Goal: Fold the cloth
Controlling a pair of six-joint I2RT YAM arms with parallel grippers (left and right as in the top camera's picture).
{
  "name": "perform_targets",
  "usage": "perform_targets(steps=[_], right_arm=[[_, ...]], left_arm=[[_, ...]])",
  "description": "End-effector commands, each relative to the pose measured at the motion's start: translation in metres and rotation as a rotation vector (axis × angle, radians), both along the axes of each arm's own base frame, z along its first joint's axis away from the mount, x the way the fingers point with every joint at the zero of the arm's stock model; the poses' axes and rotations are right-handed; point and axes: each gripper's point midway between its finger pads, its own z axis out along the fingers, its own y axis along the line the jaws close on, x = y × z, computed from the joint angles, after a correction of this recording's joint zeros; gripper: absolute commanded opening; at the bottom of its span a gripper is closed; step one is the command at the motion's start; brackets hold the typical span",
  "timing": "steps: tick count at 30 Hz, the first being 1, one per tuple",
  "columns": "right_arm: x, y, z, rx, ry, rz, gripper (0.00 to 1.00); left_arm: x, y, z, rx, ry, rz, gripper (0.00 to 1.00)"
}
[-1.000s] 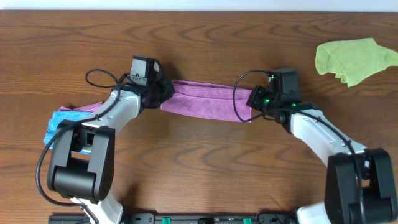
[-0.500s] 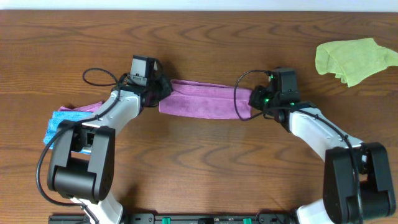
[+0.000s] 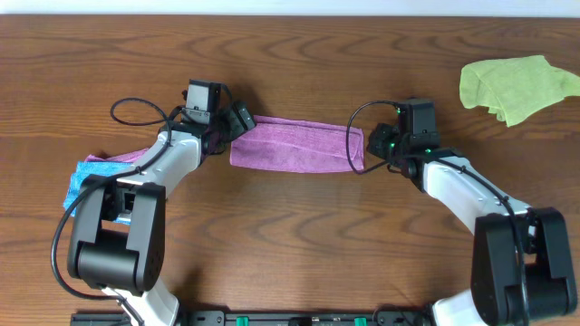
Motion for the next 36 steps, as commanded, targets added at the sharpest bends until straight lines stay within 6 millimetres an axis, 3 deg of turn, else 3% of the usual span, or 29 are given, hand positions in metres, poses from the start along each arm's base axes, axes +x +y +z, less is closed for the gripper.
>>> perform_targets(steps=[1,4,5,6,7,8,14,19,30,36], right_arm=[[-0.001,0.002,0.010,0.024,0.002,0.005,0.24],[-0.013,-0.002,0.019,0.048,0.044,-0.041,0.29],[-0.018,-0.003,0.022,0.063,0.056,-0.052,0.37],[-0.023,-0.003,0.026,0.081,0.071,-0.057,0.59],[-0.027,-0.003,0.028,0.097,0.084,-0.062,0.69],[-0.032,-0.003,0.030,0.116,0.103,-0.065,0.71],[-0.066,0.002,0.028,0.231,0.253,-0.066,0.73],[-0.074,0.006,0.024,0.272,0.289,-0.053,0.75],[-0.085,0.016,-0.015,0.388,0.268,-0.106,0.73],[-0.091,0.019,-0.026,0.434,0.249,-0.130,0.71]], left_arm=[[0.011,0.000,0.014,0.009,-0.036,-0.016,0.95],[0.011,0.004,0.030,0.039,-0.033,-0.067,0.95],[0.010,0.006,0.036,0.053,-0.024,-0.082,0.95],[0.008,0.007,0.040,0.067,-0.016,-0.102,0.95],[0.006,0.007,0.043,0.081,-0.005,-0.121,0.95],[0.003,0.008,0.046,0.092,0.010,-0.136,0.95],[-0.033,0.007,0.046,0.121,0.157,-0.264,0.95],[-0.060,0.005,0.039,0.120,0.247,-0.359,0.95],[-0.074,0.001,0.039,0.112,0.271,-0.457,0.95],[-0.073,0.000,0.048,0.125,0.258,-0.504,0.95]])
